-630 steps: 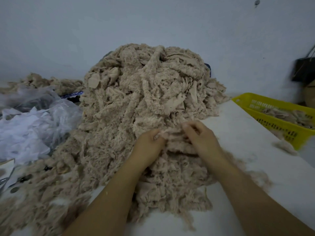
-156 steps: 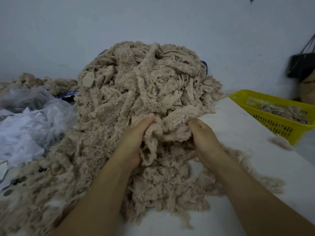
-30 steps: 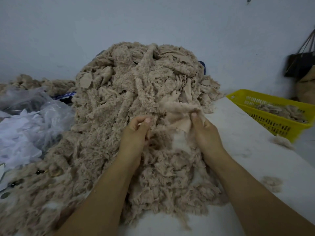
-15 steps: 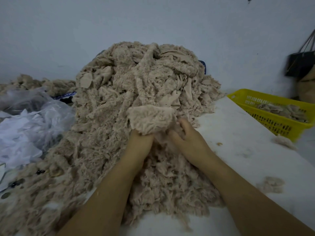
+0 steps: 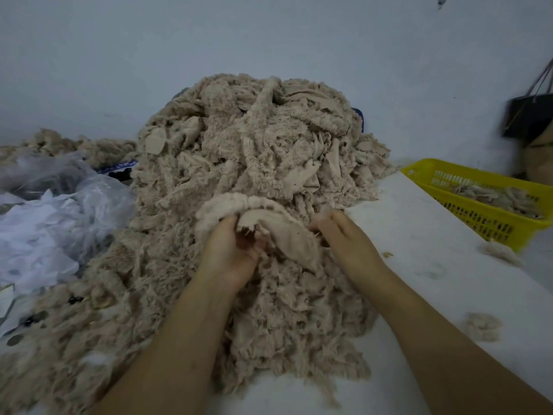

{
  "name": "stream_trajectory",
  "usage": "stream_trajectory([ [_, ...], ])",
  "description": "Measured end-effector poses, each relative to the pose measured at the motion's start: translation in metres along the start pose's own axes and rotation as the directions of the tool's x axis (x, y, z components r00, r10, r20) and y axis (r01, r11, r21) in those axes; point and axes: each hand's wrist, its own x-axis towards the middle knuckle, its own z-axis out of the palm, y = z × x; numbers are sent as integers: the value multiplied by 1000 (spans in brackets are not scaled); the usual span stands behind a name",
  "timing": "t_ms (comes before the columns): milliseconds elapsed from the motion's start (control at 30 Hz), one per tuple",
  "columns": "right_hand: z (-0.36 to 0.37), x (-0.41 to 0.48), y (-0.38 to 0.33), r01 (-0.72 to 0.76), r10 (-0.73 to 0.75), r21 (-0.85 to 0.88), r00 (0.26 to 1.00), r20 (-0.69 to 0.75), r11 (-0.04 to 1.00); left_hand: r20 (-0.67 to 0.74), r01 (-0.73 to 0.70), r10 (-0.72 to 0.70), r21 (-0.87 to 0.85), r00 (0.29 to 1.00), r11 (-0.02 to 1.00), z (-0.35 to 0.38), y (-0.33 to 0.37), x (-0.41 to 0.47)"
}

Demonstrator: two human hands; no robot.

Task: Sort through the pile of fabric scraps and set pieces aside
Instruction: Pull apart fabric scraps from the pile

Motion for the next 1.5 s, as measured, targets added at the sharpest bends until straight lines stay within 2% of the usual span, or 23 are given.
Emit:
stream_trajectory([
  [33,5,-3,-2,24,-20,-50,997,74,998,15,25,-24,-21,1000,999,1,-1,-1],
  [100,16,-4,2,70,-23,-273,985,173,960,29,44,-42,-49,999,998,1,-2,-1],
  [167,16,0,6,45,5,-435,993,114,899,16,18,-17,-77,1000,997,-1,0,1],
  [233,8,4,6,-37,28,-371,999,-27,928,-56,-34,28,-120,998,992,-2,2,4],
  [300,-1,6,6,-84,56,-209,989,-137,974,-140,-86,64,-163,988,983,-4,3,5],
  [400,-3,5,0,-151,166,98,971,-174,984,-204,-96,61,-162,977,982,-6,4,8],
  [467,-2,6,-2,-169,217,266,963,-162,949,-123,-56,53,-19,991,998,-5,3,6],
  [533,-1,6,-5,-201,251,298,958,-141,933,78,-72,52,283,996,956,-2,-5,1],
  [633,3,4,-2,-183,211,202,969,-126,962,257,-129,-61,659,964,741,5,-20,-10],
  [733,10,4,-2,-120,127,54,980,-156,991,334,-248,-107,846,936,472,3,-24,-16],
  [767,11,3,-2,-95,98,22,982,-160,995,327,-254,-96,860,940,442,2,-25,-15],
  [900,10,2,-3,-54,51,-9,977,-208,999,256,-204,0,770,967,604,0,-23,-12],
  [1000,0,5,-3,-126,109,-31,939,-328,992,131,-134,64,642,989,755,1,-18,-7],
  [1067,-12,9,0,-198,216,87,891,-399,976,88,-71,29,523,996,850,2,-11,-7],
  [1133,-22,10,1,-209,323,301,856,-403,930,126,-48,-5,415,992,908,1,-5,-9],
  [1167,-24,10,1,-203,342,356,857,-386,912,149,-41,-18,381,989,924,0,-3,-8],
  [1233,-21,7,0,-168,278,316,897,-343,934,195,-38,-37,366,980,930,2,-4,-11],
  [1300,-9,2,-3,-68,119,201,959,-255,977,207,-37,-49,393,977,919,4,-8,-12],
  [1367,5,-4,-7,43,-37,66,995,-90,997,195,-22,-69,430,978,902,5,-10,-12],
  [1433,17,-8,-10,117,-115,-63,993,32,991,182,-36,-64,503,981,864,3,-12,-9],
  [1500,21,-7,-10,208,-203,-145,978,48,967,180,-82,-35,602,983,794,0,-15,-8],
])
